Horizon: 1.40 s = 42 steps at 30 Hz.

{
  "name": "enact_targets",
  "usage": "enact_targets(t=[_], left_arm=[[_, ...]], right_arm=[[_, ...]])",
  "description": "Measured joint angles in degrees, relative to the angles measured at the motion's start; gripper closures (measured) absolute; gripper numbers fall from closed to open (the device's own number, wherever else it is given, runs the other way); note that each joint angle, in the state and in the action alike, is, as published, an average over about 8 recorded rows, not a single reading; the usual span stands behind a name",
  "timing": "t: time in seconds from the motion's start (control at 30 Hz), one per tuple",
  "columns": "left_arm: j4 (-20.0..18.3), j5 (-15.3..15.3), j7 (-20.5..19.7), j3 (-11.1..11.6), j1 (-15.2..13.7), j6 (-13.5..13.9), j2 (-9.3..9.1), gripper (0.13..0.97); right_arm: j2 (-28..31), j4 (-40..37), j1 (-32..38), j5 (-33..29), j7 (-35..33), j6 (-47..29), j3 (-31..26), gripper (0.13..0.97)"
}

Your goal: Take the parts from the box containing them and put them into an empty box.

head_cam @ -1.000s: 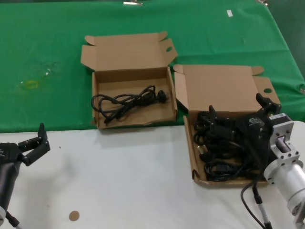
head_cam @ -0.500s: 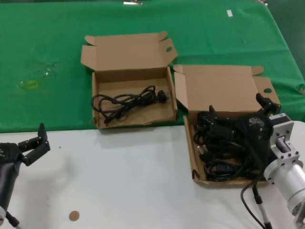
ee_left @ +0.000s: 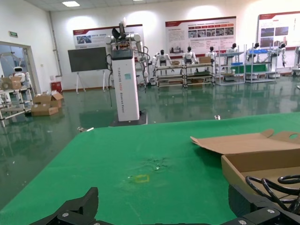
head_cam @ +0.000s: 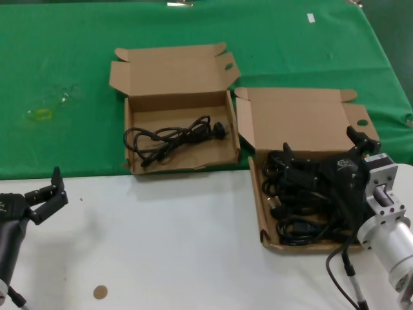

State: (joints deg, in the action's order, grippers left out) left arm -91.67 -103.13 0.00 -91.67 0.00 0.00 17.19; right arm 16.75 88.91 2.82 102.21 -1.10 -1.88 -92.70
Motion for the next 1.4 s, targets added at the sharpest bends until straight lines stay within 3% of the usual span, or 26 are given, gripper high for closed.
enact_targets(t=[1.4], left_arm=[[0.0,0.0,0.0,0.0,0.0,0.0,0.0,0.132]], right_arm=[[0.0,0.0,0.0,0.0,0.0,0.0,0.0,0.129]])
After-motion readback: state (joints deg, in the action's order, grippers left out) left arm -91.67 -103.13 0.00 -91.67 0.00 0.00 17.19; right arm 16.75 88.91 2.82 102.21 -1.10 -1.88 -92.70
